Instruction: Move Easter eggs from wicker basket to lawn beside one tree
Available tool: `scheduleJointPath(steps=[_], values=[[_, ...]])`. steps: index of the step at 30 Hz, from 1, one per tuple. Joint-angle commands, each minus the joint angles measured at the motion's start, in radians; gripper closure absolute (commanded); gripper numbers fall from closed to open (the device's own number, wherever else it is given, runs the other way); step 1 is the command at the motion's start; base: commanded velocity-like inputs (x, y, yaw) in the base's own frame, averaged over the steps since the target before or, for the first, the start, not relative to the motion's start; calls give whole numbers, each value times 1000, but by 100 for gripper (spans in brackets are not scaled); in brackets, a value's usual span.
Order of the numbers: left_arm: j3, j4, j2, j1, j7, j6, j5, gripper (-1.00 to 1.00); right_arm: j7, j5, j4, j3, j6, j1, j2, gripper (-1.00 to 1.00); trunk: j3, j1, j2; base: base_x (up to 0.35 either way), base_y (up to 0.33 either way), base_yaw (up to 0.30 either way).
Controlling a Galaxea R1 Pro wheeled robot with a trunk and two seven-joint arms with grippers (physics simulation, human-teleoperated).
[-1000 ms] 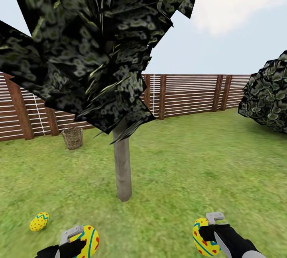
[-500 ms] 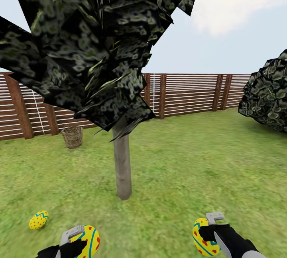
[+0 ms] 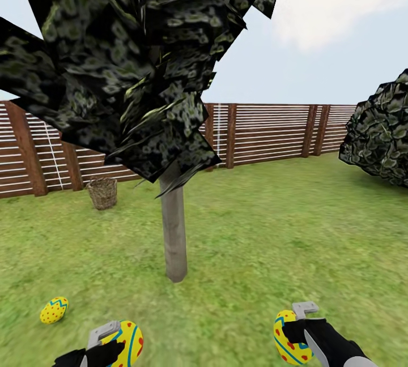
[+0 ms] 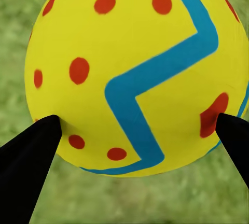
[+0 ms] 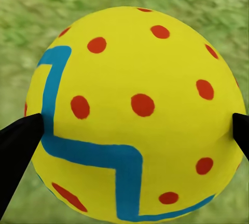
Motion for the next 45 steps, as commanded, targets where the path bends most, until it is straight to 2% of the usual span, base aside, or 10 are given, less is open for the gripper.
scheduleJointPath(steps=[1, 45], values=[[7, -2, -2, -1, -10, 4, -10, 100, 1, -3, -2, 8, 6, 0, -1, 100, -4, 4, -8, 0, 0, 0], [7, -2, -3, -1, -10, 4, -10, 100, 1, -3, -2, 8, 6, 0, -1, 100, -142, 173, -316, 0, 0, 0]])
